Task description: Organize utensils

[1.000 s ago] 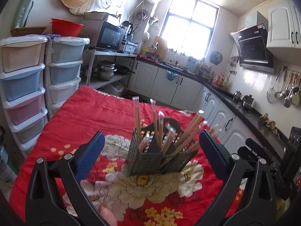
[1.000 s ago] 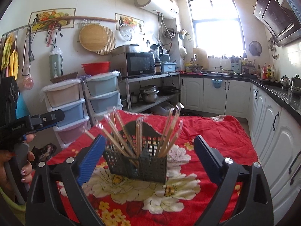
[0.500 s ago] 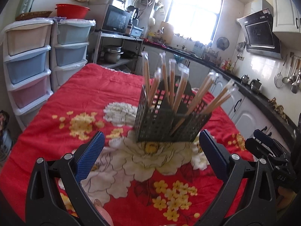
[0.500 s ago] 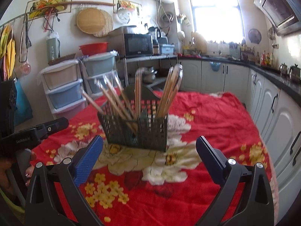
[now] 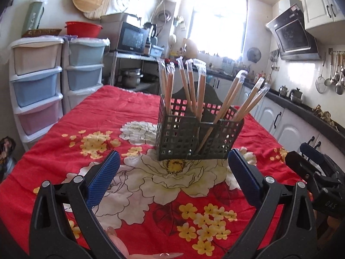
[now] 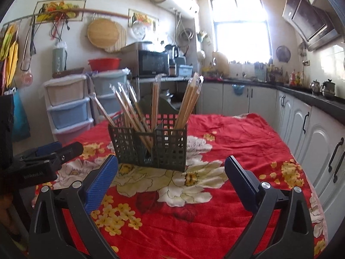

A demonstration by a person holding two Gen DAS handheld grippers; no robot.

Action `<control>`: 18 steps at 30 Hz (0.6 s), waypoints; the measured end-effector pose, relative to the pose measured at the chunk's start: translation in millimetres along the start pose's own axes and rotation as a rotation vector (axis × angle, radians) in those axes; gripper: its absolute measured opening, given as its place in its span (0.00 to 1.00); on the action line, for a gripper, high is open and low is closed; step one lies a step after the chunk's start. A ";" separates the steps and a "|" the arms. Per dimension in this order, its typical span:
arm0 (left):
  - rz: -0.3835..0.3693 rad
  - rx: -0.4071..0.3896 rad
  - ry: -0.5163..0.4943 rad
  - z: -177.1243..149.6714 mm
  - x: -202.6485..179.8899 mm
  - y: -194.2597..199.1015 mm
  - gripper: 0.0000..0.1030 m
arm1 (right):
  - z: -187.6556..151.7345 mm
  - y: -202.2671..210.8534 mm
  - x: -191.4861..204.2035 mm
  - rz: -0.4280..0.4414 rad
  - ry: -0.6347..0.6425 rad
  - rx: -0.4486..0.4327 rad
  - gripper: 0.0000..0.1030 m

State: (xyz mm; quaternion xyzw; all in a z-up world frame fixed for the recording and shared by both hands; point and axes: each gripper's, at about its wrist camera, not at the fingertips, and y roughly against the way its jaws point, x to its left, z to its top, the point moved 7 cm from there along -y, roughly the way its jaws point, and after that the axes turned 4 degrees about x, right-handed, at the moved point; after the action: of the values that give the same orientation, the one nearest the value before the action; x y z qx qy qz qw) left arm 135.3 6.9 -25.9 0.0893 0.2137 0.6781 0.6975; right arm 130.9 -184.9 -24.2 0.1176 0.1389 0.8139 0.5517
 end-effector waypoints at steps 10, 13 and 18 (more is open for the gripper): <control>-0.007 -0.042 -0.004 -2.2 -0.7 2.1 0.90 | -12.1 -0.8 -4.2 -0.031 -0.025 -0.023 0.94; -0.008 -0.046 -0.010 -3.0 -1.3 2.4 0.90 | -13.8 -1.3 -4.1 -0.028 -0.023 -0.022 0.94; -0.014 -0.054 -0.012 -4.4 -2.5 3.2 0.90 | -14.4 -0.8 -3.4 -0.031 -0.021 -0.023 0.94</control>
State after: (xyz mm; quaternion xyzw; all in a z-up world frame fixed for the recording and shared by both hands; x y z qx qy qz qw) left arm 130.6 3.9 -28.1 0.0731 0.1919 0.6782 0.7056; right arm 127.8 -189.2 -38.0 0.1176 0.1254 0.8056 0.5670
